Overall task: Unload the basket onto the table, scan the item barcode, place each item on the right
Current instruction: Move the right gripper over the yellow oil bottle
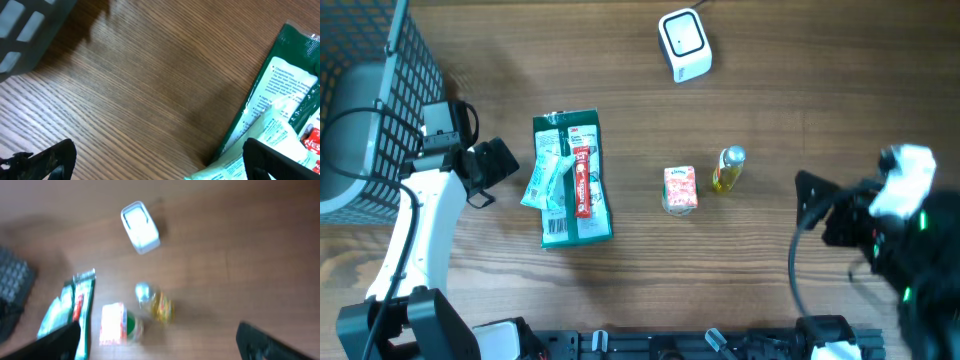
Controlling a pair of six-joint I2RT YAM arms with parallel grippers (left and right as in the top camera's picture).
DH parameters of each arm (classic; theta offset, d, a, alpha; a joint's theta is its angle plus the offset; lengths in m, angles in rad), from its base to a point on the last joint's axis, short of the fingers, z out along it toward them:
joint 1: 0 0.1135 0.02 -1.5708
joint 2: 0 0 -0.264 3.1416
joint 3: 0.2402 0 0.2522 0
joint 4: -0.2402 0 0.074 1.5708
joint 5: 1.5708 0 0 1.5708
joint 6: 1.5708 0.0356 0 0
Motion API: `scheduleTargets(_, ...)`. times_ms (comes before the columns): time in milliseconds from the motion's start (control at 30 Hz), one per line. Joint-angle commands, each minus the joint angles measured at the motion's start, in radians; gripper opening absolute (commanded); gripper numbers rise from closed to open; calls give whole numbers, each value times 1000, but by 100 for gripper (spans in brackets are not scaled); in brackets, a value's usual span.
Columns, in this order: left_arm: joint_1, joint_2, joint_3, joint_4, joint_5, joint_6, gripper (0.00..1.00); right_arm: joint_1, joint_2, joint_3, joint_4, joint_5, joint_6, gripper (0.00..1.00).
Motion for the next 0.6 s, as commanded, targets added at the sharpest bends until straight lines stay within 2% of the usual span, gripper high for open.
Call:
scheduleTargets(0, 5, -16, 16, 3, 5, 1, 100, -5, 190, 127, -36, -37, 31, 99)
scheduleTargets(167, 5, -16, 16, 3, 5, 1, 100, -5, 379, 127, -103, -266, -19, 100)
scheduleTargets(267, 5, -16, 16, 3, 5, 1, 100, -4, 461, 126, -123, -265, 8, 94)
scheduleTargets(367, 5, -16, 16, 3, 5, 2, 100, 17, 509, 126, -129, -220, 22, 94)
scheduleTargets(500, 5, -16, 16, 3, 5, 1, 100, 43, 514, 126, -129, -97, 78, 95)
scheduleTargets(533, 5, -16, 16, 3, 5, 1, 100, 43, 515, 126, -126, -100, 75, 100)
scheduleTargets(567, 5, -16, 16, 3, 5, 1, 100, 43, 515, 126, -113, -98, 69, 100)
